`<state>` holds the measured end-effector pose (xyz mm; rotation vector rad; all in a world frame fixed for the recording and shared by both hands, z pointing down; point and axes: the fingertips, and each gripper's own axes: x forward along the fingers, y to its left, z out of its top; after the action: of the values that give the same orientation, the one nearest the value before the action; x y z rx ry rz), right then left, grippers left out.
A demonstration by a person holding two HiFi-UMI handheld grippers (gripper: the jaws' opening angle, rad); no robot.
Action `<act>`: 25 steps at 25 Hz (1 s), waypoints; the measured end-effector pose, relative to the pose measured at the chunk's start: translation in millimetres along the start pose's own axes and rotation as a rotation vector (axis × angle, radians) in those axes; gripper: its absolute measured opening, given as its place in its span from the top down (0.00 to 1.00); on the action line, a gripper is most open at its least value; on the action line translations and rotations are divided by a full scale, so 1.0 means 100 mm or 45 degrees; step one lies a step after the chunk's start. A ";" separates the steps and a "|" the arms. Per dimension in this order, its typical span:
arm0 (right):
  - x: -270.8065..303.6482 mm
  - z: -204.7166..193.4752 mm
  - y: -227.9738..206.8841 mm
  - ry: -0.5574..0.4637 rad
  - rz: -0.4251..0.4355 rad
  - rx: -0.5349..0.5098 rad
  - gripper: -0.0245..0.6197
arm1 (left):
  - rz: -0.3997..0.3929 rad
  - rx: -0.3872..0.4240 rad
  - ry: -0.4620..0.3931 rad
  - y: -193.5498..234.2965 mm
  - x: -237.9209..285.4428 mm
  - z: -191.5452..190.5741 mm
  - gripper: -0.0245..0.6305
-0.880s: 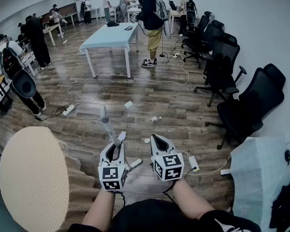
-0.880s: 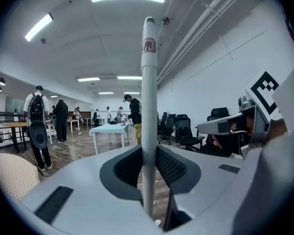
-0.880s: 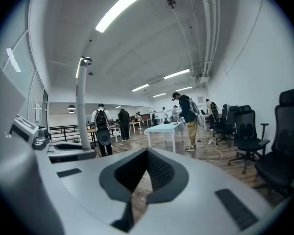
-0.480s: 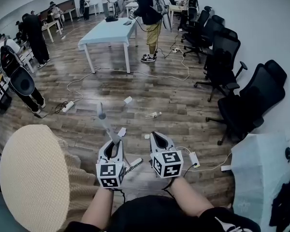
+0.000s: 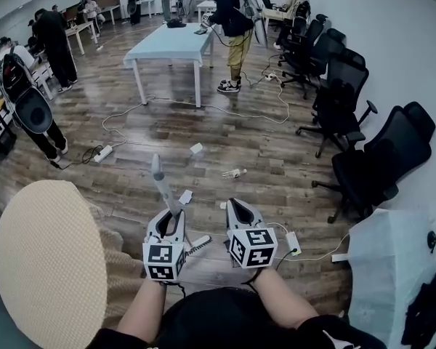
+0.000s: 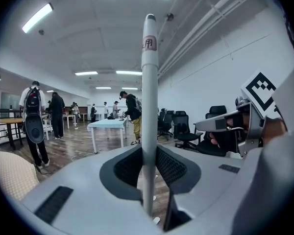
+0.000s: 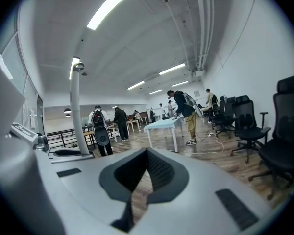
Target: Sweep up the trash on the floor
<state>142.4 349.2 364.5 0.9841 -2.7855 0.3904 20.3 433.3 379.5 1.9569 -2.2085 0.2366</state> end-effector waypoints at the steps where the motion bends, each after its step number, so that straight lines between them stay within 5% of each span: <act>1: 0.04 -0.02 0.07 -0.003 -0.010 0.008 0.94 | -0.001 -0.003 0.003 0.10 -0.03 -0.03 0.83; 11: 0.41 -0.16 0.58 0.112 -0.030 -0.030 0.94 | -0.008 -0.029 0.019 0.88 -0.05 -0.10 0.83; 25: 1.51 -0.26 0.44 0.218 0.152 0.008 0.94 | 0.234 -0.082 0.129 1.67 0.40 -0.35 0.83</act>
<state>0.0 300.6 416.7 0.7495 -2.6954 0.4763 -149.2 422.8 423.3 1.6723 -2.3002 0.2793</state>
